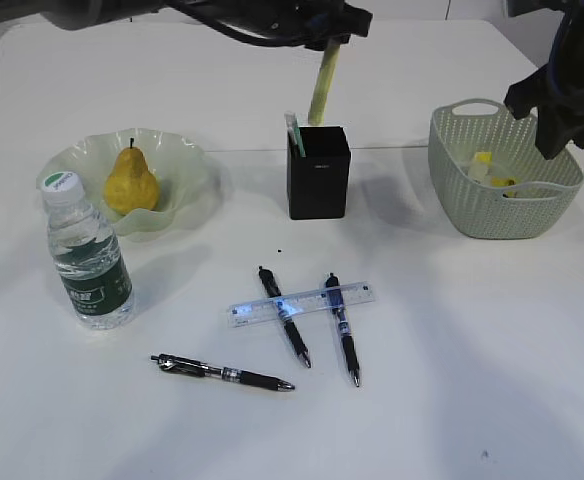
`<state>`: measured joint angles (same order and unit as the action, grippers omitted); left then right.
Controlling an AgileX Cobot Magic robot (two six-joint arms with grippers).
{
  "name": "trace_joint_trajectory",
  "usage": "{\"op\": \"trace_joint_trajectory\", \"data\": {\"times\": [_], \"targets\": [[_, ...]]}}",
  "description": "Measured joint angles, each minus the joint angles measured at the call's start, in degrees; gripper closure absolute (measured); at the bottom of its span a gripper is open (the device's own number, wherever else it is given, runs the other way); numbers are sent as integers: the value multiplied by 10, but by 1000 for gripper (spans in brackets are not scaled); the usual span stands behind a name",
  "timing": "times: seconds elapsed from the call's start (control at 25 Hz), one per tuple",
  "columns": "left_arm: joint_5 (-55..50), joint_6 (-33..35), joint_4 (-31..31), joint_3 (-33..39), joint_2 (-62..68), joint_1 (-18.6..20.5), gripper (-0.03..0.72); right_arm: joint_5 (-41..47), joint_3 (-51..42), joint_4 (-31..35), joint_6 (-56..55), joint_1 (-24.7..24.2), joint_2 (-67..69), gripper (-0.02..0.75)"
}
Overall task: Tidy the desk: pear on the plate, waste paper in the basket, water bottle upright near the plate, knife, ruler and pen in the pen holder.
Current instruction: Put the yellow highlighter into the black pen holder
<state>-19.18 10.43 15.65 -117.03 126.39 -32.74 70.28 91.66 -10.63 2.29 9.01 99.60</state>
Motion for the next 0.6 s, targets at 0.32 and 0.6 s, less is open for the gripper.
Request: {"op": "trace_joint_trajectory", "data": {"times": [0.32,0.6], "targets": [[103,0,5,0,35,-3,585,-2,0,1,0,0,0,477],[141,0,6,0,61,-3,585,-2,0,1,0,0,0,477]]}}
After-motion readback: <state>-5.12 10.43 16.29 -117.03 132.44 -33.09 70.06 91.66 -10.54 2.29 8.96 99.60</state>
